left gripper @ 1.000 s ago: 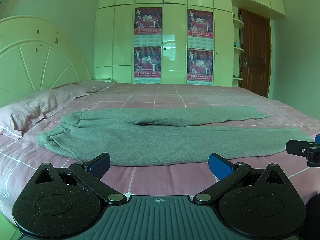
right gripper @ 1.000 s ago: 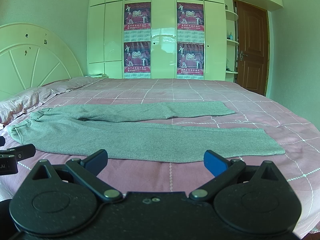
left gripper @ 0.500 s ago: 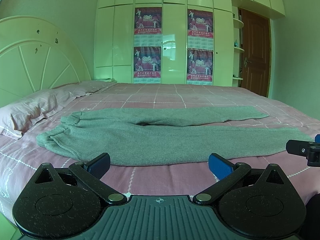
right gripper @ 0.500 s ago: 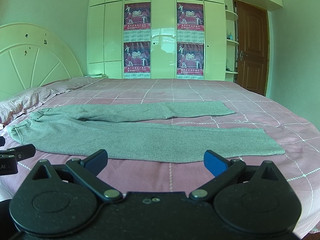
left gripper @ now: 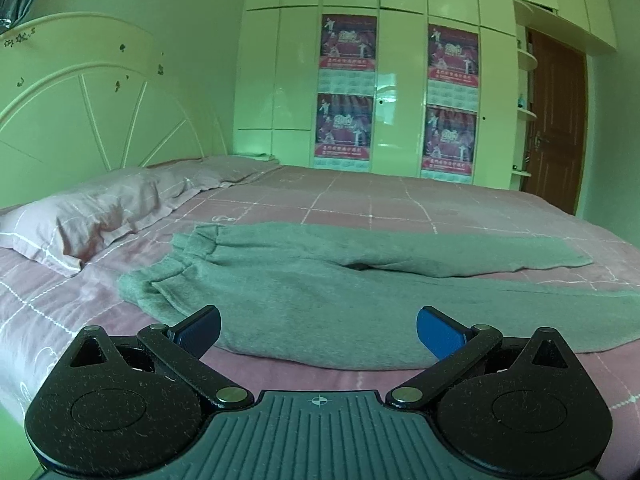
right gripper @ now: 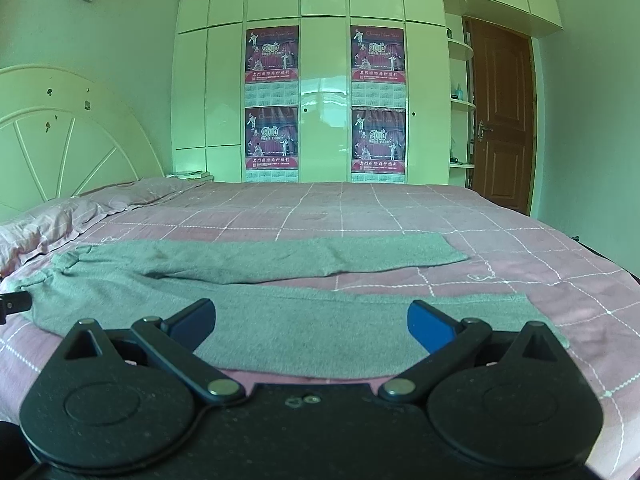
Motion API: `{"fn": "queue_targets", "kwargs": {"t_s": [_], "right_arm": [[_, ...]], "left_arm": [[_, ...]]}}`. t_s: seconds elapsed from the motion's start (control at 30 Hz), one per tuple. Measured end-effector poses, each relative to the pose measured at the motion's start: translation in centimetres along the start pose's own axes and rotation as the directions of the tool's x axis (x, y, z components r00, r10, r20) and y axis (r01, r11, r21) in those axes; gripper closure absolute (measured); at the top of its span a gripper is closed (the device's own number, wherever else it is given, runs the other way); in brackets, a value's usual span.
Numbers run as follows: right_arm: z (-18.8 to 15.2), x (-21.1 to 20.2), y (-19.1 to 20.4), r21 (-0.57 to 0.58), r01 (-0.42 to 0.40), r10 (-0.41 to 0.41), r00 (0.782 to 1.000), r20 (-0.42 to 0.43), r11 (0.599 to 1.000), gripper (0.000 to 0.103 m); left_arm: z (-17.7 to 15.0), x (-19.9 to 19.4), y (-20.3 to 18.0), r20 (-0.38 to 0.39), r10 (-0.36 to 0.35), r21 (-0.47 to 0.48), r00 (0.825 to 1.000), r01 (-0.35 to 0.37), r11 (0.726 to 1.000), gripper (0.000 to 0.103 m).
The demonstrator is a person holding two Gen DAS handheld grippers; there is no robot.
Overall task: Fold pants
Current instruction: 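Move the left tool toward a leg cuff while the right tool approaches the waistband, then close the left tool on the leg cuff while the right tool grips the waistband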
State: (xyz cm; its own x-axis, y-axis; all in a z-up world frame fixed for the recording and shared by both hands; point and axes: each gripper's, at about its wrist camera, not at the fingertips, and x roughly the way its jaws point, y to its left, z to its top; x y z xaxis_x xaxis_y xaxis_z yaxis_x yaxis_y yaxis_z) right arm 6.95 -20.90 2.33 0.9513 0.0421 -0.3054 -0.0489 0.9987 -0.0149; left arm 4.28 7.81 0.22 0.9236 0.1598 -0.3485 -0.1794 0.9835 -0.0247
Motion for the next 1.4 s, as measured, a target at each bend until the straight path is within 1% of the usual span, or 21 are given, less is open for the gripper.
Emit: {"fn": "queue_targets", "kwargs": {"t_s": [0.17, 0.23, 0.3, 0.37, 0.43, 0.5, 0.57, 0.67, 0.8, 0.87, 0.93, 0.97, 1.0, 1.03, 1.07, 1.17, 1.23, 1.3, 1.33, 1.37, 1.4], "right_arm": [[1.5, 3.2, 0.3, 0.01, -0.027, 0.027, 1.0, -0.012, 1.0, 0.008], [2.4, 4.6, 0.5, 0.013, -0.066, 0.066, 0.998, -0.017, 0.998, 0.007], [3.6, 6.1, 1.2, -0.016, -0.086, 0.086, 0.996, -0.015, 0.996, 0.007], [5.0, 7.9, 1.8, -0.059, -0.114, 0.113, 0.993, -0.018, 0.992, 0.008], [6.5, 10.0, 2.4, -0.096, -0.138, 0.137, 0.99, -0.02, 0.986, 0.015], [7.8, 12.4, 2.7, -0.125, -0.154, 0.153, 0.988, -0.024, 0.98, 0.021], [9.1, 15.1, 3.1, -0.147, -0.169, 0.166, 0.986, -0.031, 0.975, 0.023], [10.3, 19.1, 4.1, -0.177, -0.191, 0.183, 0.981, -0.058, 0.966, 0.027], [11.1, 24.3, 5.9, -0.214, -0.207, 0.19, 0.977, -0.101, 0.955, 0.035], [11.2, 27.0, 6.6, -0.214, -0.224, 0.2, 0.972, -0.128, 0.951, 0.041], [11.0, 29.4, 7.2, -0.219, -0.24, 0.208, 0.965, -0.16, 0.946, 0.052], [11.0, 30.5, 7.4, -0.219, -0.252, 0.216, 0.961, -0.176, 0.943, 0.055], [10.9, 31.6, 7.7, -0.223, -0.26, 0.22, 0.957, -0.189, 0.939, 0.057], [10.8, 32.9, 7.9, -0.239, -0.264, 0.218, 0.955, -0.203, 0.934, 0.057], [10.6, 34.0, 8.0, -0.253, -0.268, 0.217, 0.953, -0.214, 0.929, 0.058], [10.2, 37.2, 8.5, -0.27, -0.281, 0.217, 0.946, -0.242, 0.921, 0.06], [9.7, 39.0, 8.8, -0.286, -0.304, 0.228, 0.936, -0.27, 0.909, 0.062], [9.1, 40.8, 9.4, -0.318, -0.338, 0.242, 0.921, -0.306, 0.886, 0.063], [8.9, 42.0, 9.6, -0.333, -0.36, 0.251, 0.91, -0.329, 0.872, 0.063], [8.7, 42.7, 9.8, -0.349, -0.37, 0.251, 0.906, -0.341, 0.861, 0.063], [8.6, 43.5, 10.1, -0.368, -0.382, 0.252, 0.9, -0.355, 0.848, 0.063]], "left_arm": [[1.0, 3.1, 1.7, -0.02, 0.041, -0.001, 0.999, -0.041, 0.999, 0.0], [1.7, 4.7, 2.3, -0.029, 0.035, 0.016, 0.999, -0.035, 0.999, 0.0], [2.9, 6.3, 3.2, -0.013, 0.037, 0.037, 0.999, -0.037, 0.999, 0.0], [4.4, 8.2, 4.7, -0.003, 0.003, 0.037, 1.0, -0.003, 0.999, 0.0], [6.1, 10.8, 6.4, -0.006, -0.026, 0.043, 1.0, 0.026, 0.999, 0.0], [7.6, 14.1, 8.7, -0.032, -0.028, 0.027, 0.999, 0.029, 0.999, 0.0], [8.9, 18.0, 11.3, -0.081, -0.029, -0.012, 0.996, 0.028, 1.0, 0.0], [10.3, 23.5, 14.0, -0.151, -0.003, 0.04, 0.989, 0.009, 0.999, 0.0], [11.2, 30.6, 16.8, -0.241, 0.032, 0.074, 0.97, -0.015, 0.997, 0.0], [11.4, 34.0, 18.6, -0.273, 0.049, 0.054, 0.961, -0.035, 0.998, 0.0], [11.2, 37.0, 20.2, -0.293, 0.036, 0.045, 0.955, -0.024, 0.999, 0.0], [11.1, 38.4, 20.6, -0.314, 0.015, 0.038, 0.949, -0.003, 0.999, 0.002], [11.0, 39.9, 21.0, -0.341, -0.01, 0.026, 0.94, 0.02, 0.999, 0.017], [10.8, 41.6, 21.4, -0.376, -0.036, 0.016, 0.926, 0.046, 0.999, 0.025], [10.6, 42.8, 21.5, -0.389, -0.046, 0.011, 0.92, 0.055, 0.998, 0.025], [10.3, 45.4, 21.7, -0.389, -0.077, -0.004, 0.918, 0.083, 0.997, 0.025], [10.3, 46.7, 22.5, -0.392, -0.138, -0.072, 0.909, 0.12, 0.99, 0.025], [10.4, 47.5, 22.2, -0.4, -0.172, -0.066, 0.9, 0.159, 0.985, 0.027], [10.4, 47.8, 22.0, -0.405, -0.198, -0.059, 0.893, 0.191, 0.98, 0.042], [10.5, 47.9, 21.7, -0.403, -0.231, -0.059, 0.886, 0.226, 0.972, 0.053], [10.7, 47.9, 21.6, -0.405, -0.238, -0.054, 0.883, 0.236, 0.97, 0.056]]}}
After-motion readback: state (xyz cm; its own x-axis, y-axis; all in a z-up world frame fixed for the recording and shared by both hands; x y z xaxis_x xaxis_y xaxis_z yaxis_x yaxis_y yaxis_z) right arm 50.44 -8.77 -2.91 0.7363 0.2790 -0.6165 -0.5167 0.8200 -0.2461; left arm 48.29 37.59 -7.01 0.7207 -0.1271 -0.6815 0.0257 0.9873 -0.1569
